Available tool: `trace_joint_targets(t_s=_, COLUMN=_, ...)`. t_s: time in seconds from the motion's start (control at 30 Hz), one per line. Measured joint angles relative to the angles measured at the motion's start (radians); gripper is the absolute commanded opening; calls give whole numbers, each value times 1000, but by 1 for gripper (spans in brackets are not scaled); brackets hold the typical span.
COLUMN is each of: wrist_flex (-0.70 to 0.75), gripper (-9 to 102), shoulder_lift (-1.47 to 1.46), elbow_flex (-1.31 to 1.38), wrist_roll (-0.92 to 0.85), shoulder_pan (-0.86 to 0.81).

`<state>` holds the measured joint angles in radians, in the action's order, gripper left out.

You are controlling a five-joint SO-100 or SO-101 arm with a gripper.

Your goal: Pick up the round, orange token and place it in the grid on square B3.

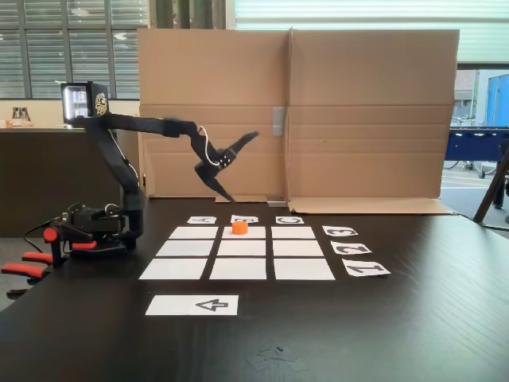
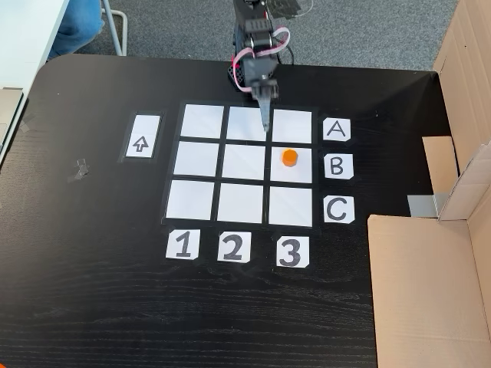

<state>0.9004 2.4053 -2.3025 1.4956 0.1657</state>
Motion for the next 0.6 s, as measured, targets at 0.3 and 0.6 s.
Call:
trace_joint_targets(t_s=0.3, wrist_flex=-247, gripper=82, shoulder_lift=451, elbow_flex=-256, wrist_roll=-92, shoulder_pan=-529)
trace_joint_targets(t_s=0.6, wrist_flex=-331, gripper=22, shoulder_lift=854, elbow_flex=-617, wrist_roll=-91, shoulder_pan=-1114)
